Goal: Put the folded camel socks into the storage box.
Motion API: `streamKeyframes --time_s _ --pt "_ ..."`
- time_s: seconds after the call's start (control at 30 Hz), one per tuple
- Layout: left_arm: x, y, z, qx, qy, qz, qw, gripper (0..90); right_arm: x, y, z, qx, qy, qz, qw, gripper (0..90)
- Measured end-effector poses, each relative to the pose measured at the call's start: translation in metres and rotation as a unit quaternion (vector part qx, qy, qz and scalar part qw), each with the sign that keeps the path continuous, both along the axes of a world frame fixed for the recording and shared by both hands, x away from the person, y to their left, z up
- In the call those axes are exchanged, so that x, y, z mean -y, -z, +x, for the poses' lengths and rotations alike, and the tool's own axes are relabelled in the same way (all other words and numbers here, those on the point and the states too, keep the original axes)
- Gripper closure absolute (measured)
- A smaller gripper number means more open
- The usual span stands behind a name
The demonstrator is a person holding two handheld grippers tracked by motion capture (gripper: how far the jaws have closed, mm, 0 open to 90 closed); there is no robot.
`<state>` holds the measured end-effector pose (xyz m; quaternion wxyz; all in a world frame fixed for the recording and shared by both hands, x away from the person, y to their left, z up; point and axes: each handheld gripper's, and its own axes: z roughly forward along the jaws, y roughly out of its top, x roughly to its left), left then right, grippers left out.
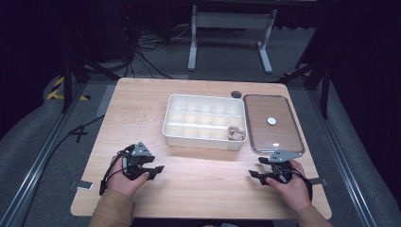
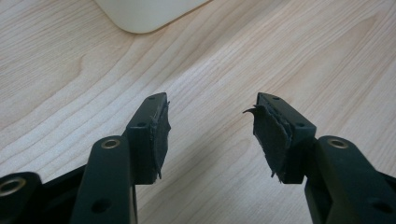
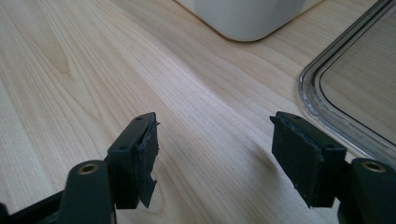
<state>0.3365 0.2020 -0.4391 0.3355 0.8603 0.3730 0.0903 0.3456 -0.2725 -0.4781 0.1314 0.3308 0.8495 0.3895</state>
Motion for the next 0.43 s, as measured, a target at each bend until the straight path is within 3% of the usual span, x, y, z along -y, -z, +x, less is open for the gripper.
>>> streamKeyframes --time_s 0.1,0.2,0.33,0.43 --pt "0.001 0.001 0.0 0.004 0.018 -0.008 0.9998 46.0 -0.004 0.004 -0.002 0.006 -0.009 -0.007 0.9999 32.4" --pt "0.003 0.002 0.0 0.002 0.025 -0.002 0.9997 45.8 -0.009 0.007 -0.004 0.016 -0.015 -0.012 0.9997 32.1" --pt "0.003 0.004 0.0 -0.001 0.028 -0.002 0.9996 45.6 -0.014 0.008 -0.005 0.023 -0.02 -0.01 0.9995 32.3" --pt "0.002 0.006 0.001 -0.004 0.025 -0.002 0.9997 45.1 -0.012 0.007 -0.005 0.016 -0.02 0.001 0.9997 32.6"
